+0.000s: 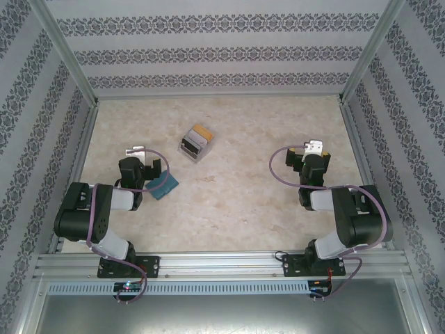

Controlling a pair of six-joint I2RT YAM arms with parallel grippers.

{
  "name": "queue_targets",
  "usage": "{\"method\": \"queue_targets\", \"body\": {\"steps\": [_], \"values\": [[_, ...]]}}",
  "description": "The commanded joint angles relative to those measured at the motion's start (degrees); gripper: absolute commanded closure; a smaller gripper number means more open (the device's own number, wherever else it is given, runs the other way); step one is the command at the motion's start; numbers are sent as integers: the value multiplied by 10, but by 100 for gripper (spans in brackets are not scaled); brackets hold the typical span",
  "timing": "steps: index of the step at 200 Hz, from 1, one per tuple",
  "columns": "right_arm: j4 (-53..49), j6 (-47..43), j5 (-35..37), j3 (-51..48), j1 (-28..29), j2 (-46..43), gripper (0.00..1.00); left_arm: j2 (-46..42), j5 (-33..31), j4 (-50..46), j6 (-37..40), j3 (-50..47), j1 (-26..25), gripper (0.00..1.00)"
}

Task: Put the credit cards into the card holder
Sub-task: Move the card holder to the bottom-center of the table.

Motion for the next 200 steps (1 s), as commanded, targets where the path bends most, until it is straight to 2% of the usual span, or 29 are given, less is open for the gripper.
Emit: {"method": "queue_targets", "body": {"steps": [1, 97, 127, 155, 163, 176, 200], "values": [[12, 3, -4, -1, 0, -3, 2, -4, 6, 25, -4, 10, 6, 1], [10, 5, -11, 0, -1, -2, 2, -4, 6, 25, -4, 11, 7, 1], [4, -17, -54, 1, 1, -5, 2, -5, 6, 30, -3, 8, 6, 1], [3, -24, -66, -2, 4, -17, 2, -53, -25, 31, -17, -15, 6, 1], [0, -21, -65, -6, 3, -28, 2, -82, -33, 3, -22, -15, 7, 1], [-9, -22, -64, -5, 3, -52, 2, -146, -51, -114, -53, 8, 8, 1], [-286, 51, -63, 75, 1, -150, 2, -241, -52, -326, -130, 67, 8, 1]]}}
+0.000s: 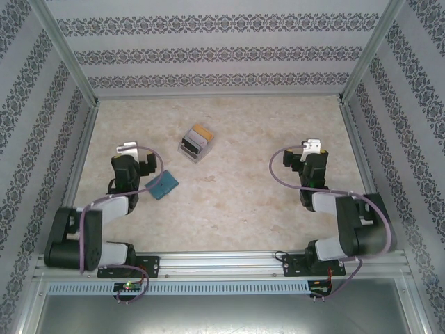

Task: Put the credit cards into the card holder
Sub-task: Move the card holder to the bottom-center of the table.

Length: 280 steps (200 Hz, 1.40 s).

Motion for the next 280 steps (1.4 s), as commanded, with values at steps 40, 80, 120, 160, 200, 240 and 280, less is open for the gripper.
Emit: {"method": "queue_targets", "body": {"steps": [40, 80, 120, 160, 200, 240, 280], "values": [[-465, 195, -162, 139, -13, -208, 2, -155, 142, -377, -182, 102, 7, 1], [-569, 284, -354, 156, -4, -258, 4, -160, 369, -449, -226, 119, 5, 1], [-575, 326, -383, 129, 65, -275, 8, -114, 384, -562, -256, 141, -29, 2], [-580, 336, -317, 128, 152, -248, 12, -97, 342, -522, -260, 111, -53, 4], [-562, 359, -279, 123, 198, -232, 13, 21, 310, -549, -220, 169, -59, 3], [-584, 359, -257, 138, 207, -199, 14, 104, 324, -514, -243, 165, -84, 6], [-625, 469, -234, 130, 234, -175, 23, 92, 383, -531, -415, 165, -202, 7]]}}
